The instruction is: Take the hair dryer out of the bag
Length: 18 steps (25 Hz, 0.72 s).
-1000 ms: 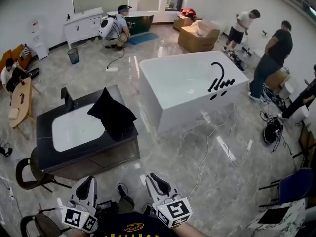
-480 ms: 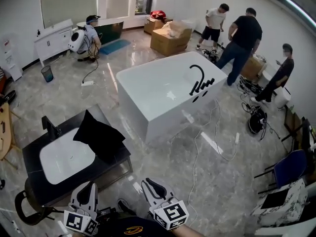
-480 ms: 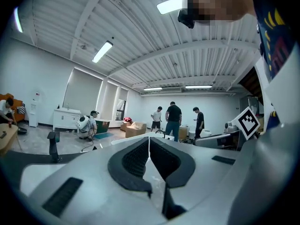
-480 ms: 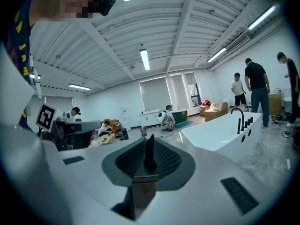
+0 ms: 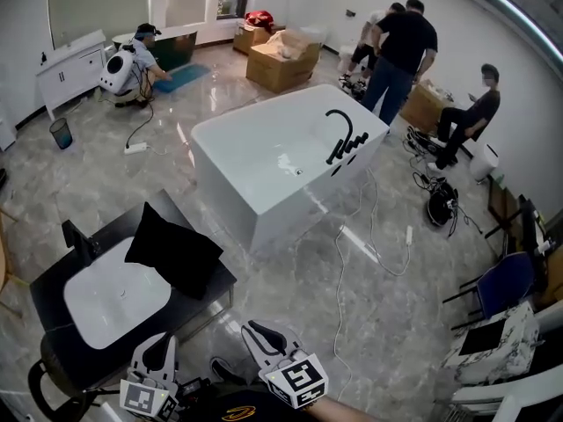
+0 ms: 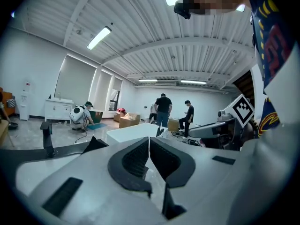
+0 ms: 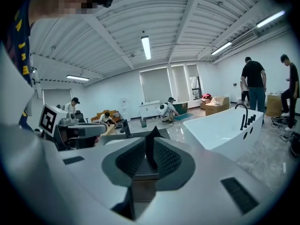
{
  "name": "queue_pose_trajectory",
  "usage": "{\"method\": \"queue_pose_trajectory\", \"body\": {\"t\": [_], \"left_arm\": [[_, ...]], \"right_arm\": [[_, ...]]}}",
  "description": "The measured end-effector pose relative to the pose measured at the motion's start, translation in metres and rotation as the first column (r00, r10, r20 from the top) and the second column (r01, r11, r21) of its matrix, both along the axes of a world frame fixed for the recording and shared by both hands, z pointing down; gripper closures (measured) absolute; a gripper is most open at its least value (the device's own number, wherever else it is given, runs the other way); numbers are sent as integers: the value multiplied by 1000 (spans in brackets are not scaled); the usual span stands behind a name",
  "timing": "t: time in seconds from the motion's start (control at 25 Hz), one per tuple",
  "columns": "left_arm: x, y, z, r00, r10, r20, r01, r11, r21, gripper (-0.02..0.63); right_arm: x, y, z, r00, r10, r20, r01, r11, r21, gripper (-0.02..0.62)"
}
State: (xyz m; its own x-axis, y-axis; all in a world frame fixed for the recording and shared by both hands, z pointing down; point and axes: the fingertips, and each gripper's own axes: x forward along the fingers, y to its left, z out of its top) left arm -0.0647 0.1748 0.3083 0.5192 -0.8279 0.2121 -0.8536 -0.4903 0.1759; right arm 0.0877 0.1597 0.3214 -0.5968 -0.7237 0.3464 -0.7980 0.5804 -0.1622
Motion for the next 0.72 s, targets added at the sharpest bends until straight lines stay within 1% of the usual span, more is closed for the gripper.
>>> {"method": "queue_pose_trajectory", "body": {"t": [0.16, 0.44, 0.56, 0.72], "left_arm": [[-18, -9, 12, 1000, -12, 9, 12, 1000, 9, 595], [-28, -32, 23, 999, -27, 38, 26, 999, 24, 595], [-18, -42, 25, 998, -14, 64, 14, 1000, 15, 595], [9, -61, 20, 995, 39, 87, -44, 997, 56, 595]], "right_arm": [[-14, -13, 6, 1000, -14, -15, 14, 1000, -1, 532], [-38, -43, 24, 997, -71, 2, 71, 997, -8, 532], [-41, -57, 26, 996, -93, 14, 93, 996, -6, 532], [-37, -78, 30, 993, -115, 27, 115, 993, -2, 532]]}}
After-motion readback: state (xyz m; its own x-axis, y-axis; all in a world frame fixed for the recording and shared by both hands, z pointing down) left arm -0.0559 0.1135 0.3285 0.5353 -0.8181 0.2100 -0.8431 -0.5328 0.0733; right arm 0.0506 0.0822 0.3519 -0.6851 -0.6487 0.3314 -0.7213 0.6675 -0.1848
